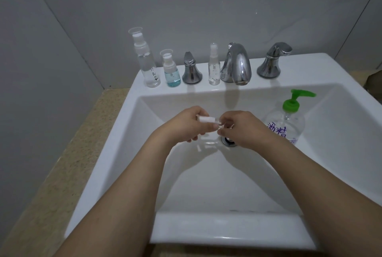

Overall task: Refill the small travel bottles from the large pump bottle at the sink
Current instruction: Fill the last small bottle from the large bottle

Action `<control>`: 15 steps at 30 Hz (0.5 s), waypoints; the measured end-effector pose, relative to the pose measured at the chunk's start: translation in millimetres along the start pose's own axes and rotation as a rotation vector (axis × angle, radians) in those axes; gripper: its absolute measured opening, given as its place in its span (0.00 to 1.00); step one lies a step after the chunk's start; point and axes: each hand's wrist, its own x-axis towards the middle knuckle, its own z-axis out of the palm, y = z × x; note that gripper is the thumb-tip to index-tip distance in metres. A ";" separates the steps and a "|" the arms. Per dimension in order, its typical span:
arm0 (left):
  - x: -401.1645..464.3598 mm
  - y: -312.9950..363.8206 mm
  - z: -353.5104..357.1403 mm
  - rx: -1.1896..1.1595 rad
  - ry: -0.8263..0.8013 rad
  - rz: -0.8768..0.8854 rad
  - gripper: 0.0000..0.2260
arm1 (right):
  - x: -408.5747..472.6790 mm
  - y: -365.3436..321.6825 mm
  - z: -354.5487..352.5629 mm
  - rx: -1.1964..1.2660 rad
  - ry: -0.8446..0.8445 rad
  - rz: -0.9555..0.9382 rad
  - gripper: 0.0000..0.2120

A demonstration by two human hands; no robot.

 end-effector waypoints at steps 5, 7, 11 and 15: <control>-13.0 -0.4 1.7 -0.027 0.084 -0.040 0.19 | -12.4 -0.2 -4.6 0.007 -0.015 0.007 0.08; -20.6 -3.2 1.3 -0.086 0.079 -0.124 0.22 | -18.8 2.2 -9.0 -0.013 0.012 0.027 0.09; -29.4 7.8 6.8 -0.368 0.078 -0.160 0.20 | -35.9 5.8 -27.9 0.050 0.094 0.073 0.10; -32.6 38.0 40.6 -0.532 0.143 -0.016 0.15 | -63.4 29.8 -68.0 0.166 0.117 0.060 0.08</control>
